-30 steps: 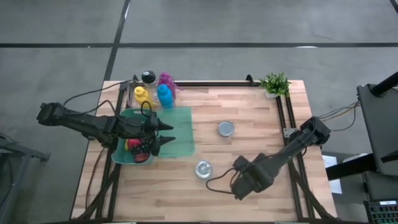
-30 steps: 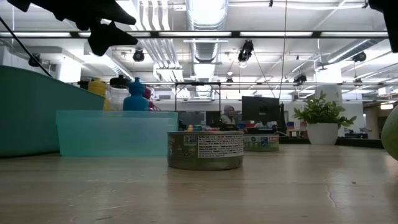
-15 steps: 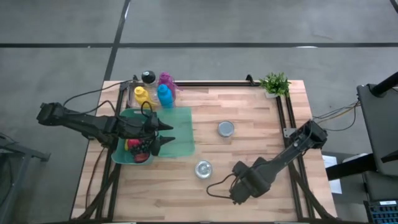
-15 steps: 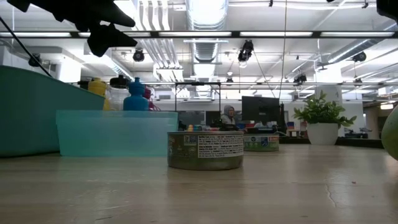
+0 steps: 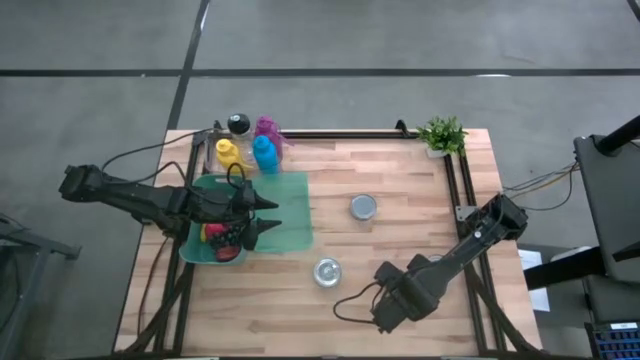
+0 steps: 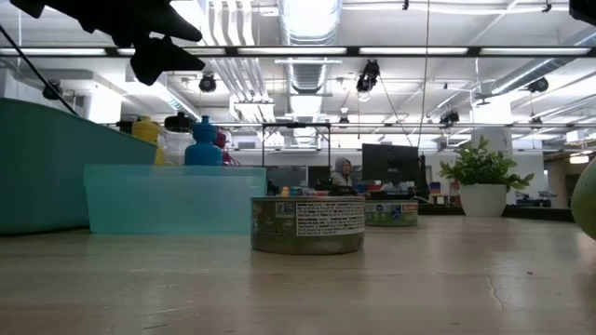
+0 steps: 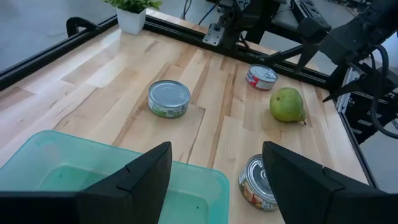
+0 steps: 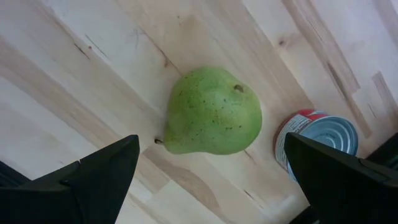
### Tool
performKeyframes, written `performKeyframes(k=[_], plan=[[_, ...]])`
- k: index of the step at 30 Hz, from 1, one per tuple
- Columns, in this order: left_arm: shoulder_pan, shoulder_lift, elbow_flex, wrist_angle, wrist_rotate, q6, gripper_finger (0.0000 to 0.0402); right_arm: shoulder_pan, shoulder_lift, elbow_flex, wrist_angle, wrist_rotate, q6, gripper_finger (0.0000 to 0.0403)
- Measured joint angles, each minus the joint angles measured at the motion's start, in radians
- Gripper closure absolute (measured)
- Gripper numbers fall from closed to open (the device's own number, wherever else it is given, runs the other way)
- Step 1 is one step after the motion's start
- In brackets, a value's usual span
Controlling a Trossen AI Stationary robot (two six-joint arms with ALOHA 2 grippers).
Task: Pick & Place Food Item
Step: Put the pear into the green bin
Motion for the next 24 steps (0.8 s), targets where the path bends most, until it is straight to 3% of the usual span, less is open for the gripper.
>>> performKeyframes(k=[9,24], plan=[[0.0,0.0,0.0,0.0,0.0,0.0,0.0147,0.009,0.0,-0.059,0.023,0.001,0.057,0.0003],[0.0,0.0,0.0,0.0,0.003,0.0,0.0147,0.027,0.0,-0.22,0.218,0.024,0.068,0.0003]])
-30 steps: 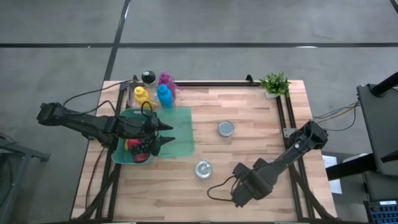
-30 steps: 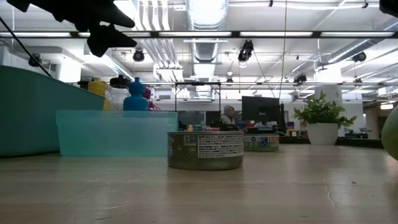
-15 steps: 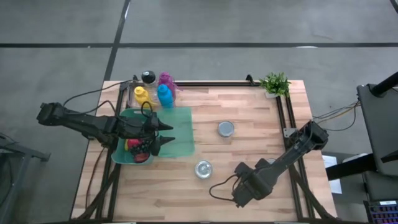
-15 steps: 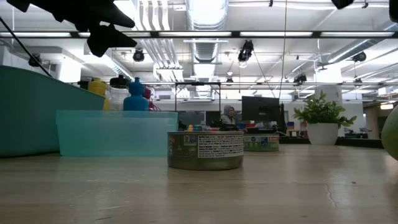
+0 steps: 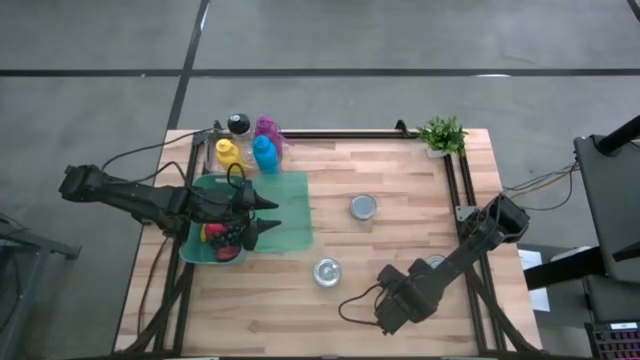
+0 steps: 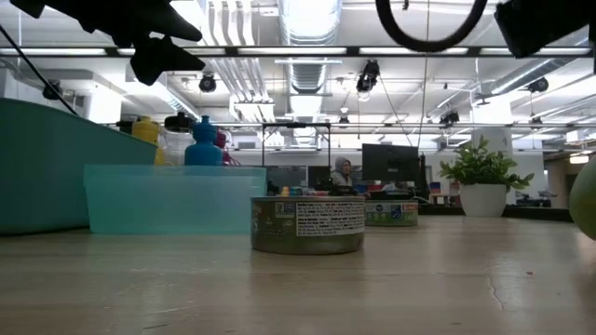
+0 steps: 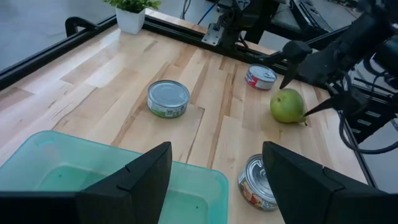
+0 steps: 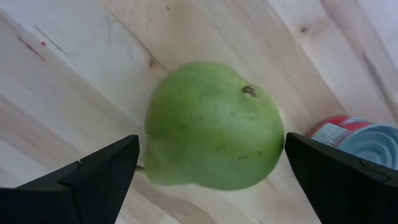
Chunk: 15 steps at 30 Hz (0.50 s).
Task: Pick & Place Food Item
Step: Put the pear into the green bin
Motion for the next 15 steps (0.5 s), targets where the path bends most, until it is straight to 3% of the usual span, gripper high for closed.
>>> performKeyframes(k=[15], plan=[[0.0,0.0,0.0,0.0,0.0,0.0,0.0147,0.0,-0.005,-0.086,0.103,0.003,-0.005,0.0002]])
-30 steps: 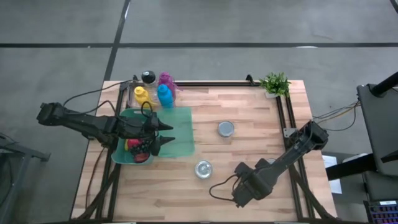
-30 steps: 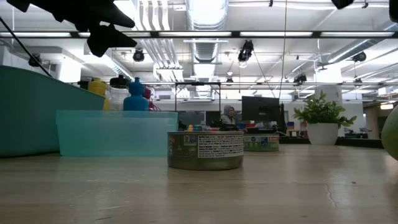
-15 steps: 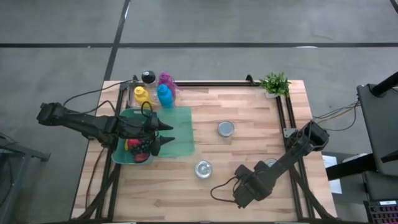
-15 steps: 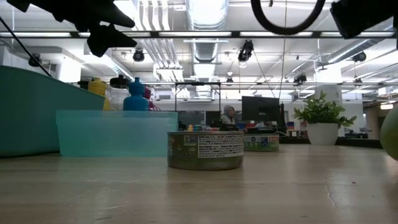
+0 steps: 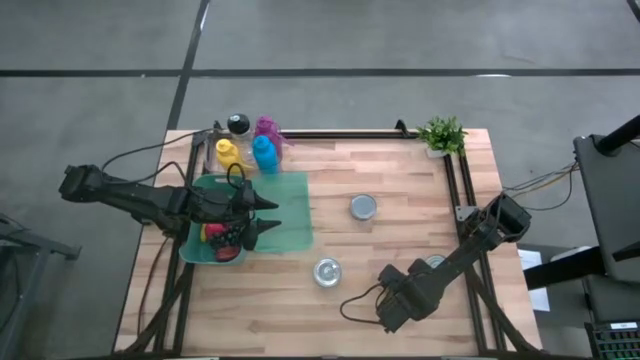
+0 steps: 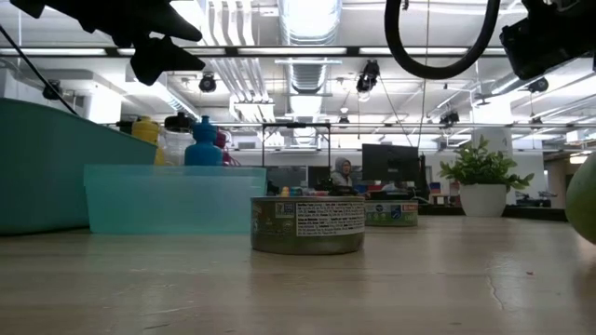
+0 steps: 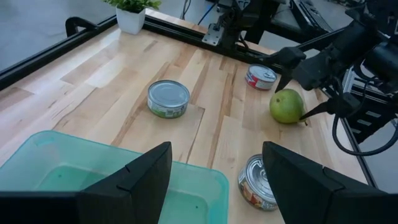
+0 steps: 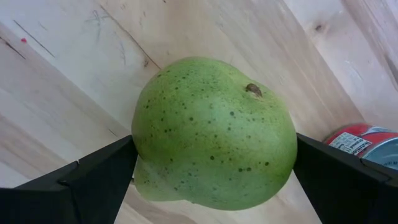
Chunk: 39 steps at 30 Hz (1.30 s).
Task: Pick & Place Food Item
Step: Put the pear into the green bin
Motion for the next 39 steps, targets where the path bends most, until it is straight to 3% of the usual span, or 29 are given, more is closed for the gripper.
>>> performKeyframes(k=[39], plan=[[0.0,0.0,0.0,0.0,-0.003,0.0,0.0147,0.0,0.004,0.011,0.011,0.019,0.001,0.0003]])
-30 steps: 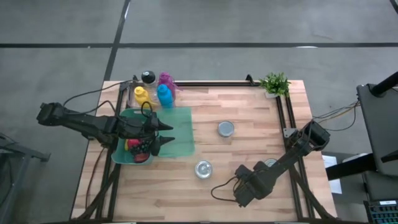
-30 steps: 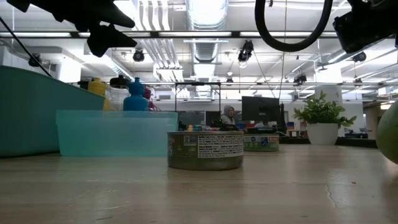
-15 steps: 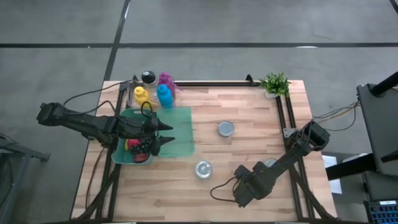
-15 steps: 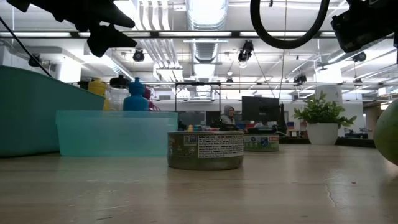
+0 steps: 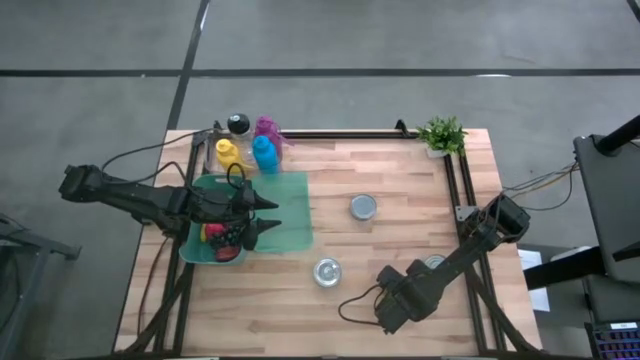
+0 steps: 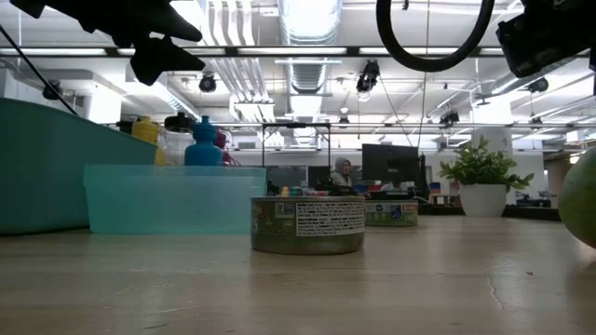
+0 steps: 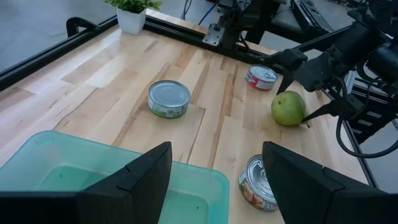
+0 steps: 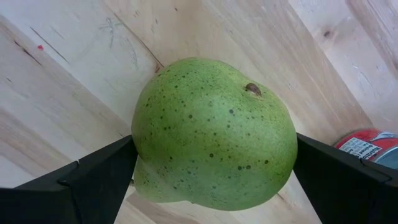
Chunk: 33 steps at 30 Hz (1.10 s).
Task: Pick & Place Food Item
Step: Put the pear into the green bin
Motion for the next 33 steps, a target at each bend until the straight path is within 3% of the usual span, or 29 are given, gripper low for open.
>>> performKeyframes(k=[12,18,23,33], plan=[[0.0,0.0,0.0,0.0,0.001,0.0,0.0147,0.0,0.002,0.056,-0.052,0.008,-0.005,0.0003],[0.0,0.0,0.0,0.0,0.001,0.0,0.0147,0.0,0.002,0.089,-0.091,0.084,-0.016,0.0003],[0.0,0.0,0.0,0.0,0.003,0.0,0.0147,0.0,0.001,0.153,-0.138,0.242,-0.054,0.0003],[0.0,0.0,0.0,0.0,0.003,0.0,0.0147,0.0,0.0,0.257,-0.119,0.666,-0.155,0.0003]])
